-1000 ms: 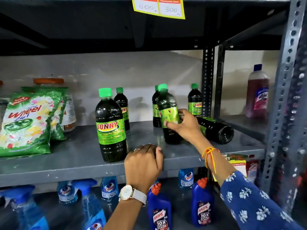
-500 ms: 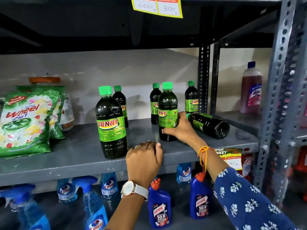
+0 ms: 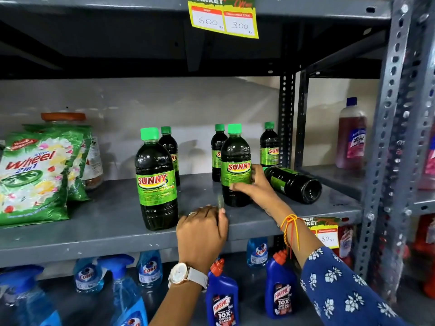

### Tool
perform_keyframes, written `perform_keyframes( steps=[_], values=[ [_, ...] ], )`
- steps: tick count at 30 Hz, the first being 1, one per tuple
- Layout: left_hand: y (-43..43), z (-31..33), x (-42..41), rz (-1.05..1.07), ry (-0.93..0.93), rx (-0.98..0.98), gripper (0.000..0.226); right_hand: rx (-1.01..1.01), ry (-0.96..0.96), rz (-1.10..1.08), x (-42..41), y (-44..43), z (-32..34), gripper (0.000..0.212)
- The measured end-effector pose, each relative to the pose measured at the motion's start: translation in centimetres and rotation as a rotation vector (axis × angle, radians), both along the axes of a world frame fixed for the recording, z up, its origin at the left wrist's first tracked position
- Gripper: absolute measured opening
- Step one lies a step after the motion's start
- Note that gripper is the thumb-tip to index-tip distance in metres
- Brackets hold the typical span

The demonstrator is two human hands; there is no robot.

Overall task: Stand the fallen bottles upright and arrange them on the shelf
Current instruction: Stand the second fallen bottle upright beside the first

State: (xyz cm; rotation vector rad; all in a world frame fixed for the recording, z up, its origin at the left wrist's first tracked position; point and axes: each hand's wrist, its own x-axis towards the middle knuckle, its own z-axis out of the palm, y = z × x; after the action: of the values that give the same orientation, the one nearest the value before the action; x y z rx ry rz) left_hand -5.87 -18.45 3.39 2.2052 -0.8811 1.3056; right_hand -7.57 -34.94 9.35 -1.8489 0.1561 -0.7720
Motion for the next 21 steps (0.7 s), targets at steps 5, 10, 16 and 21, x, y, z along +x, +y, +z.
perform_keyframes(
  steps=[5, 10, 16, 21],
  values=[
    [0.0, 0.0, -0.1, 0.006, 0.000, -0.005, 0.036, -0.050, 0.020, 0.005, 0.0, 0.0, -0.3, 0.064],
    [0.0, 0.0, -0.1, 0.010, 0.002, -0.008, 0.036, -0.085, 0.002, -0.025, -0.3, 0.1, -0.2, 0.065],
    [-0.1, 0.0, 0.0, 0.021, 0.010, -0.003, 0.036, -0.143, 0.025, -0.074, -1.1, 0.6, -0.1, 0.070],
    [-0.1, -0.1, 0.1, 0.035, 0.005, -0.009, 0.033, -0.172, 0.007, -0.076, -3.3, 1.5, -0.2, 0.069]
  ],
)
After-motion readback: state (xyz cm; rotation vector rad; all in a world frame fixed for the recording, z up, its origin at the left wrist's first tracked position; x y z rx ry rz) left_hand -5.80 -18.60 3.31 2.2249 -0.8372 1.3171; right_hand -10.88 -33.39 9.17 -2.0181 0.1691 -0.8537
